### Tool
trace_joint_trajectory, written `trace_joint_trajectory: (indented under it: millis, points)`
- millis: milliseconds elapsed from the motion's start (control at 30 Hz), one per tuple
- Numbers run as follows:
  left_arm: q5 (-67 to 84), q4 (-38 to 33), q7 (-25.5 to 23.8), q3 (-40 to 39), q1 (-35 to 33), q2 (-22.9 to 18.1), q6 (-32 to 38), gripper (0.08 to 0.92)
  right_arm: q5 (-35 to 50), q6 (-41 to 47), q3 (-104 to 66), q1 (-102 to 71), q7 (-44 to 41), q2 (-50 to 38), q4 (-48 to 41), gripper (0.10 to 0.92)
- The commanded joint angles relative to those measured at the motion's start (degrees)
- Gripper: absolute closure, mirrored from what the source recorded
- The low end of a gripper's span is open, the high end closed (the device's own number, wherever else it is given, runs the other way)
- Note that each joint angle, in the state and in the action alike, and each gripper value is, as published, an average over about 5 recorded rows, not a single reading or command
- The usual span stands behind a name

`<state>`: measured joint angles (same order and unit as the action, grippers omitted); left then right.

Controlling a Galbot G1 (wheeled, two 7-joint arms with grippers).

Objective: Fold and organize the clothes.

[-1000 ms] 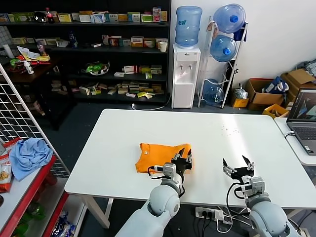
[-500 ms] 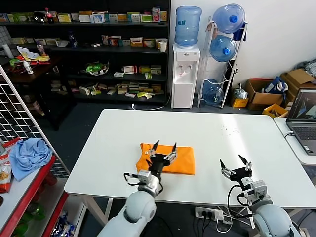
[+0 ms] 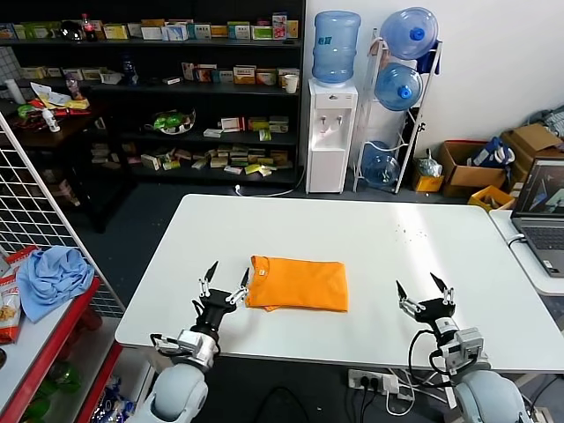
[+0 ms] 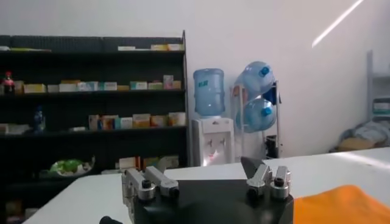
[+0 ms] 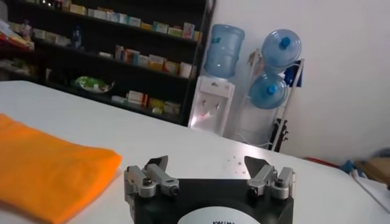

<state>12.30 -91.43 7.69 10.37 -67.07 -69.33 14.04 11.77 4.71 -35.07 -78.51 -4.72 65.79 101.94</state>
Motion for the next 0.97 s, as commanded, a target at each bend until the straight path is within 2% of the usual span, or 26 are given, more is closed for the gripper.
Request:
trace_joint_trajectory:
  millis: [33,267,533,967]
  points:
    - [-6.8,0.3,0.3,6.8,-3.8,1.4,1.1,0.177,-4.0,-1.2,-3.5,-0.5,0.1,6.5,1.6,0.203]
    - [-6.9,-2.7,-1.9,9.5,-5.6,1.1,-5.1,0.177,-9.2,0.3,-3.1,-0.6,0.0,8.3,1.9,0.203]
    - [-7.1,-6.2,-4.7,11.0,-6.7,-0.1,-9.8,0.177,-9.9,4.5,-1.2,0.0,0.3,10.3,4.0,0.203]
    - [-7.7,-7.2,-8.4,14.4,-6.4,-0.8,-12.6,0.177,-11.3,6.9,-0.8,-0.2,0.6,11.8,4.2,0.203]
